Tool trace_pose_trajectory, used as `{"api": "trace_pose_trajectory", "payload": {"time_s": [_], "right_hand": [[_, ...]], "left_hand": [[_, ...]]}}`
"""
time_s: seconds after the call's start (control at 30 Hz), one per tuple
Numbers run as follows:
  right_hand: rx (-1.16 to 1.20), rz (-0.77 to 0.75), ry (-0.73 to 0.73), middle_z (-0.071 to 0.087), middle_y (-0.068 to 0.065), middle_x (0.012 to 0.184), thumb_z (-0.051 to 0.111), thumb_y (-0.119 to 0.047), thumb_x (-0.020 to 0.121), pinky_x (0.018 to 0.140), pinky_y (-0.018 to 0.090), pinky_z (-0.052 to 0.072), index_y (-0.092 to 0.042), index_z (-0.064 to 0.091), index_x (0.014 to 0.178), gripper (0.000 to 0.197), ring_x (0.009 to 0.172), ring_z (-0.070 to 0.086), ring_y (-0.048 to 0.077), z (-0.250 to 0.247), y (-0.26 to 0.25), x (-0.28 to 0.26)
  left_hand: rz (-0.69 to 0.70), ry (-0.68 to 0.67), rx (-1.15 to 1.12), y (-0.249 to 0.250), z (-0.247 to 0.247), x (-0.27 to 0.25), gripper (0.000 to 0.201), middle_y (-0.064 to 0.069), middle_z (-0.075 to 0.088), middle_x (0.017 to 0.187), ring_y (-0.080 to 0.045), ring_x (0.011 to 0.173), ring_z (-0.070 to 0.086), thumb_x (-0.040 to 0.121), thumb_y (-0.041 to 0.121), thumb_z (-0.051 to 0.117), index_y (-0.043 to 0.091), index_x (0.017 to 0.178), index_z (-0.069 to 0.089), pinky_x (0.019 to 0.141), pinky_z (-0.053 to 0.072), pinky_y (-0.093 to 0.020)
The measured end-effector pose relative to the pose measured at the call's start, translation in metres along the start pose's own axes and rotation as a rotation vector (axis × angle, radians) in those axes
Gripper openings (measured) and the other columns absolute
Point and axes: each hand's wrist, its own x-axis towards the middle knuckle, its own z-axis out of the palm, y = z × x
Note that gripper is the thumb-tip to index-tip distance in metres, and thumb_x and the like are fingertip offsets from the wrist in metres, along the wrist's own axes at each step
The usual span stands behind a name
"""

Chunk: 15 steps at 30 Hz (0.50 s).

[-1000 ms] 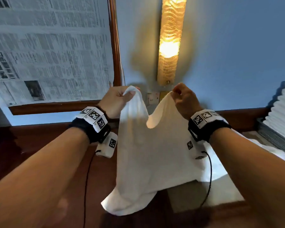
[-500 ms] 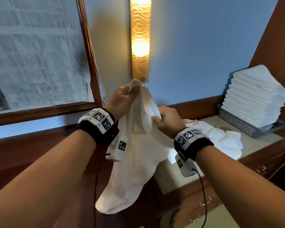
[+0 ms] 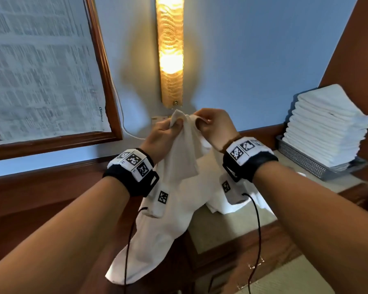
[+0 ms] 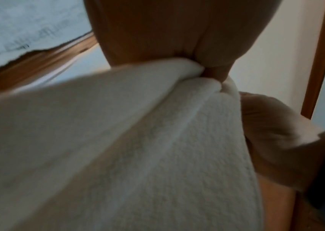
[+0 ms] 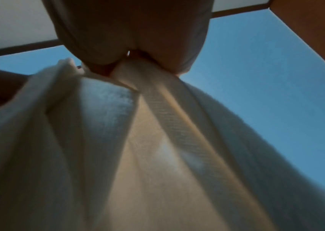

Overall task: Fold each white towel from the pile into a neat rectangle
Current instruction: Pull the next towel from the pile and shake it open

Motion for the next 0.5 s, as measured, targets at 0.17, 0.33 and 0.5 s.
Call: {"api": "trace_pose_trajectory", "payload": {"time_s": [0.17,0.33,0.5], "right_hand": [[-0.082,0.021,-0.006,0.055,-0.002,0.056,0.063,-0.026,0.089,0.059,0.03,0.04,-0.02,0.057,0.062,0.028,0.06,0.051,0.021,-0.034,0.017,0.006],[-0.141,-0.02,-0.128,0.065,0.017,0.074,0.062,-0.022,0.093,0.063,0.033,0.036,-0.01,0.057,0.077,0.021,0.067,0.054,0.031,-0.026,0.067,-0.025],[-0.279,0.392,-0.271,0.063,0.007,0.077,0.058,-0.021,0.097,0.066,0.03,0.034,-0.023,0.052,0.068,0.03,0.077,0.059,0.029,-0.019,0.163,-0.059]], "left_hand": [[0.04,-0.023,0.087,0.005,0.028,0.019,0.027,-0.01,0.067,0.092,-0.022,0.085,0.062,0.103,0.033,0.052,0.018,0.089,0.069,0.085,0.052,-0.043],[0.071,0.064,0.227,0.011,0.042,0.03,0.031,0.002,0.063,0.078,-0.012,0.073,0.058,0.105,0.03,0.049,0.023,0.08,0.064,0.073,0.048,-0.028],[0.002,0.179,0.263,0.014,0.023,0.026,0.038,-0.002,0.059,0.07,-0.016,0.061,0.056,0.106,0.036,0.047,0.019,0.074,0.059,0.062,0.042,-0.031]]}}
